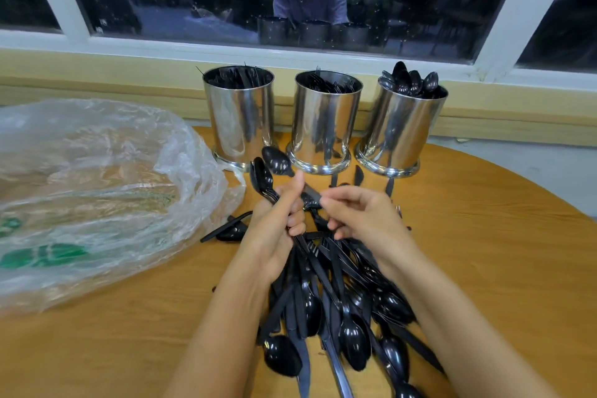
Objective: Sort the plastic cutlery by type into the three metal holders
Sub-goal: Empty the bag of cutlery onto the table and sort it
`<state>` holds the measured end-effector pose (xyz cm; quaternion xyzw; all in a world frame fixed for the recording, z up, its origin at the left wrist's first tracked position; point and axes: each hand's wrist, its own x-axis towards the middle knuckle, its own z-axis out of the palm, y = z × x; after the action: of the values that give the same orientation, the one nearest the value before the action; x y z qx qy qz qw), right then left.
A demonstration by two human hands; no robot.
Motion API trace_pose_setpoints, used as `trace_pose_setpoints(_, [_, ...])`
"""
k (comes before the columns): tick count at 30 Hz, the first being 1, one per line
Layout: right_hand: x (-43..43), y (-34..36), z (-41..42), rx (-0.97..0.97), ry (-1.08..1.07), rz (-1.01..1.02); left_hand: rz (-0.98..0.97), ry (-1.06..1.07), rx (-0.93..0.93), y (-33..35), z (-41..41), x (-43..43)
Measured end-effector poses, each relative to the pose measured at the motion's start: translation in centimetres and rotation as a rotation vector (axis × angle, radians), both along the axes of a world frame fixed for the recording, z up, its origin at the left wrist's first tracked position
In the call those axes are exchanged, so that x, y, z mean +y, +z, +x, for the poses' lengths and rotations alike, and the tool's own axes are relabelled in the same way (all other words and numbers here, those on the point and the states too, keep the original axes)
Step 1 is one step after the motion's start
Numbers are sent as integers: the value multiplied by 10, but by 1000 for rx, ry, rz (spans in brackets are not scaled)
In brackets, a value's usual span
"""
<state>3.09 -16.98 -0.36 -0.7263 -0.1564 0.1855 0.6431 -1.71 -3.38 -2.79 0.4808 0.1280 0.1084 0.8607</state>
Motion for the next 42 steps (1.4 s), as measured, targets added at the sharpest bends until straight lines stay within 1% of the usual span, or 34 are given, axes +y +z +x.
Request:
trace_pose_setpoints(3, [-8, -12, -9, -60, 26, -101, 17, 17, 21, 0, 0, -9])
trace_pose_setpoints(6, [-15, -17, -11, -112, 49, -128, 92, 58, 70, -1, 0, -18])
trace_pose_setpoints(9, [-22, -19, -7, -274, 37, -206, 147, 61, 97, 0, -1, -25])
trace_pose_setpoints(11, [-27, -17, -2, -331, -62, -161, 145, -35, 83, 2, -2, -27])
trace_pose_setpoints(13, [-35, -12, 3, -321, -103, -35, 161, -229, 82, 6, -4, -29])
trace_pose_setpoints(15, [-41, -7, 5, -281, -59, 44, 197, -470, 98, 10, -9, -36])
trace_pose_setpoints(17, [-44, -4, 5, -254, -7, 80, 195, -652, 108, 12, -12, -44])
trace_pose_setpoints(20, [-45, -2, 2, -316, -6, 174, 127, -735, 132, 13, -15, -49])
trace_pose_setpoints(22, [-45, -1, 1, -382, 16, 206, 132, -778, 141, 15, -17, -49])
trace_pose_setpoints(24, [-44, -1, 0, -413, 60, 196, 139, -859, 168, 15, -18, -48])
trace_pose_setpoints(27, [-46, -1, -1, -408, 185, 157, 139, -994, 190, 11, -18, -48])
trace_pose_setpoints(29, [-46, 1, -3, -423, 205, 140, 168, -1020, 182, 10, -17, -48])
trace_pose_setpoints(32, [-45, 3, -7, -426, 161, 148, 229, -933, 159, 7, -18, -53])
trace_pose_setpoints(36, [-53, 8, -4, -402, 122, 151, 288, -664, 87, 7, -15, -51])
trace_pose_setpoints(38, [-61, 7, 5, -398, 51, 135, 227, -449, 51, 8, -11, -42])
trace_pose_setpoints(39, [-65, 5, 10, -394, 3, 95, 176, -324, 36, 7, -9, -35])
trace_pose_setpoints(41, [-69, -4, 19, -397, -66, -67, 59, -96, 16, 4, -5, -21])
trace_pose_setpoints(42, [-70, -9, 23, -401, -65, -162, -4, -16, 17, 2, -3, -15])
